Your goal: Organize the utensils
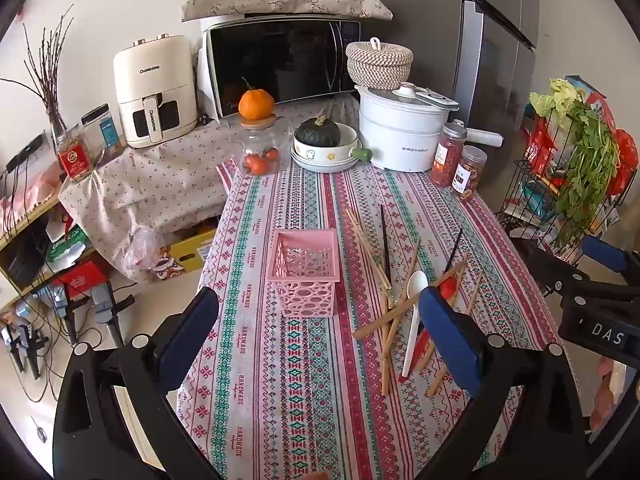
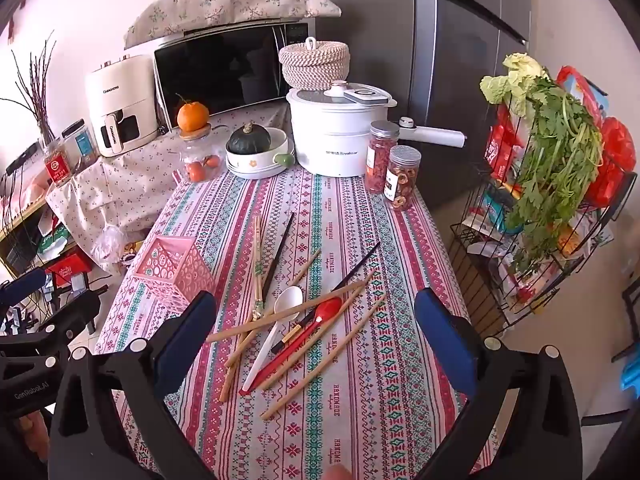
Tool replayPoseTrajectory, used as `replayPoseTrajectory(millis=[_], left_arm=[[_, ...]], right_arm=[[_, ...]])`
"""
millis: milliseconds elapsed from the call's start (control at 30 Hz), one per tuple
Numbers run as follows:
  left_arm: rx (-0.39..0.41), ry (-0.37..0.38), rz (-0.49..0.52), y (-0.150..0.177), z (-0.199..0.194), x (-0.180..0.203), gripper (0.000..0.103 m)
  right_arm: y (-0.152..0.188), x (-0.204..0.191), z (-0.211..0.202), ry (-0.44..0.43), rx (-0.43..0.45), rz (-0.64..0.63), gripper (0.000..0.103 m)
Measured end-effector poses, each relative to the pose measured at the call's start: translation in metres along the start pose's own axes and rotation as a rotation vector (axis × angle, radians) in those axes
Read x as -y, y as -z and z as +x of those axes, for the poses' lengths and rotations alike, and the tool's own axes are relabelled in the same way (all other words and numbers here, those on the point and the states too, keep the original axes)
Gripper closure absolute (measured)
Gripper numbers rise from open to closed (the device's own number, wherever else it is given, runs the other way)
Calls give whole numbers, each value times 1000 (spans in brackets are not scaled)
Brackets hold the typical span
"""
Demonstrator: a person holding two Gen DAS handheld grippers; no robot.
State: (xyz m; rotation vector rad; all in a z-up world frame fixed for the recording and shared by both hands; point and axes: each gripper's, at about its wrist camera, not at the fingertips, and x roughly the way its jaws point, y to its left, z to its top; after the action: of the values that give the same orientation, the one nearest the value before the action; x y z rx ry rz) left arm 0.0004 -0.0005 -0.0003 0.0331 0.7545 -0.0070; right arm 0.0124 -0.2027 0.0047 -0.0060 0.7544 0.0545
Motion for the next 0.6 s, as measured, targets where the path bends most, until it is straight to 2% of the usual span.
replayPoseTrajectory(millis=[567,600], left_arm=[[14,-16,-3,-3,0,6,7],[11,-9,-4,-3,2,-1,7]], right_arm=[[-4,-1,-3,-14,22,16,6],[-4,-2,-2,-14,23,16,6]])
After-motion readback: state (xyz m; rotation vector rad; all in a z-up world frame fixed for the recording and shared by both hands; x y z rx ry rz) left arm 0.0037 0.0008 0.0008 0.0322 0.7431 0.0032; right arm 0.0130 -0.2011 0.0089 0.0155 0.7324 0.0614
